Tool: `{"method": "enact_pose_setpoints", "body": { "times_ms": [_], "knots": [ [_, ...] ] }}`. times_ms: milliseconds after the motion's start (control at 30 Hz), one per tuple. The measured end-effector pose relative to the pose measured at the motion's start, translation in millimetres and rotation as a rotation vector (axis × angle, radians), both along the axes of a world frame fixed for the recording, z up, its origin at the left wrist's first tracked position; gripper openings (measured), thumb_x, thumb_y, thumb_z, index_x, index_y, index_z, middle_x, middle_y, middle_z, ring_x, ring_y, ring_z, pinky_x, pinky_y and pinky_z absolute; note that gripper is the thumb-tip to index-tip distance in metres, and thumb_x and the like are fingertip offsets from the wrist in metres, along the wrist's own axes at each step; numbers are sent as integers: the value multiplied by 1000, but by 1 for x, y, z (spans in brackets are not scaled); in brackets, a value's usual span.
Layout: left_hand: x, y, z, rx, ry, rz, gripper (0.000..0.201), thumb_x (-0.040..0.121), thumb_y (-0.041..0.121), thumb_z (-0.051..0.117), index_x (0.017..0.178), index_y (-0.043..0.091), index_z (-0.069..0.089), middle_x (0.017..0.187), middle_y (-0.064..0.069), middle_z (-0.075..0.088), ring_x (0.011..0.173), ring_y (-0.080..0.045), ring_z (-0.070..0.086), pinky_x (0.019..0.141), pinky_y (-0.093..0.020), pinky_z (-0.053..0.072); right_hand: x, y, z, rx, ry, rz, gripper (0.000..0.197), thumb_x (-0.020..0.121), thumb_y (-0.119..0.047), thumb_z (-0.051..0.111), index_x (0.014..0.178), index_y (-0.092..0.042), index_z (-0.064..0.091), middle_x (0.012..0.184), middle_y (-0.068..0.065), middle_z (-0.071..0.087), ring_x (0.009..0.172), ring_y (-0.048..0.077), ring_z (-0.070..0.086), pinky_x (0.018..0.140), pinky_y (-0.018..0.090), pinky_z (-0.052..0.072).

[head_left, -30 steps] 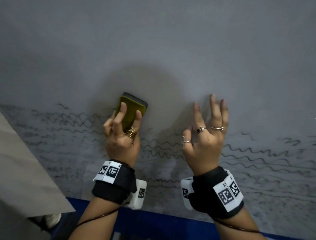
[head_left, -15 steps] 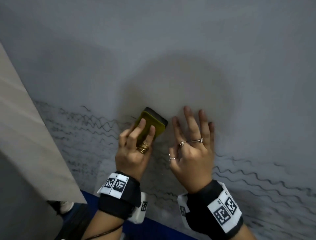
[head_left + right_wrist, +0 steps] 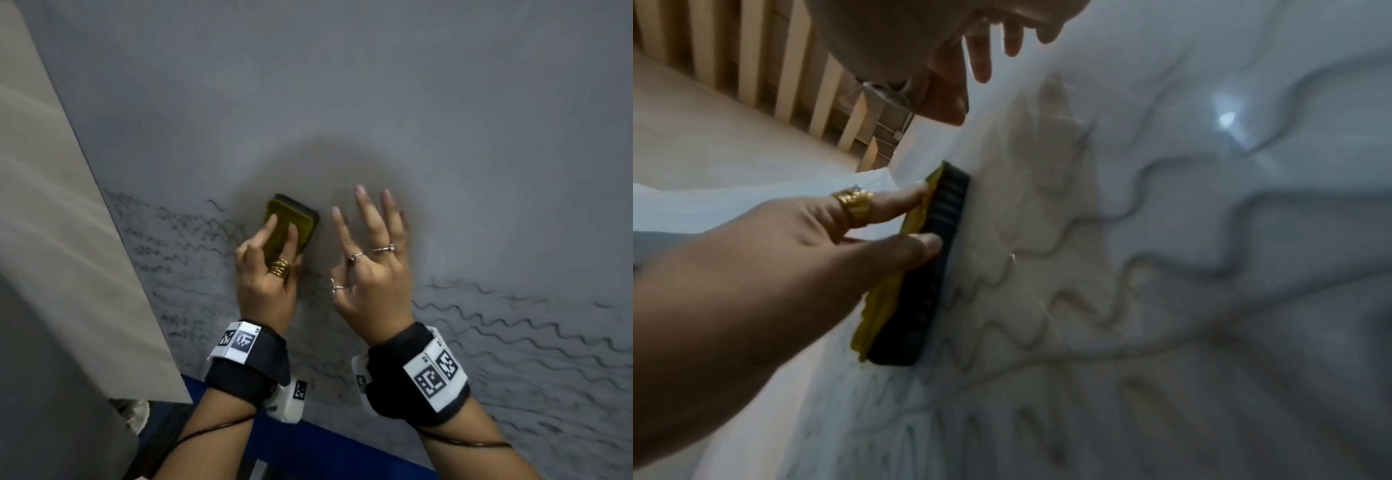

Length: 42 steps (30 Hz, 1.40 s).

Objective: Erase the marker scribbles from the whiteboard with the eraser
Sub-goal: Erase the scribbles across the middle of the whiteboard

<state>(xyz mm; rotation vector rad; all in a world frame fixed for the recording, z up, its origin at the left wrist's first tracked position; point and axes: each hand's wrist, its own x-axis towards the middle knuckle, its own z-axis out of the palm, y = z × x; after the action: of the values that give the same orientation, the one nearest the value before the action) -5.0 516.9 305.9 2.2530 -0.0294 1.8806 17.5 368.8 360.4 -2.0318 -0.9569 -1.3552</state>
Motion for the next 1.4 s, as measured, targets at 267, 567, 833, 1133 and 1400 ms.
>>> {"method": "enact_pose_setpoints", "body": {
  "times_ms": [267,567,833,1133,1400],
  "knots": [
    [-1,84,-14,-228,-61,-38,51,87,16,63,132,24,41,131,-10,44,108,-32,49,93,-38,47,11,24,-9,-17,-17,-170,59,68,-12,54,127,-11,60,144,13,39,137,36,23,115,48,15],
    [2,74,-11,-41,-14,-90,69,84,10,68,139,38,35,129,-4,40,105,-32,49,93,-42,48,3,74,-3,36,-13,-22,55,73,-9,50,128,-7,58,141,21,41,135,39,25,110,55,25],
    [2,133,-18,-371,-57,-264,61,84,17,67,135,30,36,129,-3,41,114,-26,53,95,-36,48,15,83,-11,-32,-55,-155,63,67,-9,57,130,-15,57,145,14,39,140,34,20,116,45,14],
    [0,132,-9,-474,40,-372,57,83,22,69,129,2,43,126,1,45,112,-17,55,94,-27,48,2,129,-3,-48,-28,9,60,71,-11,49,131,-10,56,145,15,37,138,36,23,114,51,18],
    [1,176,-22,-601,37,-483,60,79,27,73,130,23,41,128,-12,45,113,-30,56,91,-51,50,12,145,-15,-97,-65,-128,64,69,-13,59,133,-17,55,149,7,32,144,25,9,117,47,6]
  ]
}}
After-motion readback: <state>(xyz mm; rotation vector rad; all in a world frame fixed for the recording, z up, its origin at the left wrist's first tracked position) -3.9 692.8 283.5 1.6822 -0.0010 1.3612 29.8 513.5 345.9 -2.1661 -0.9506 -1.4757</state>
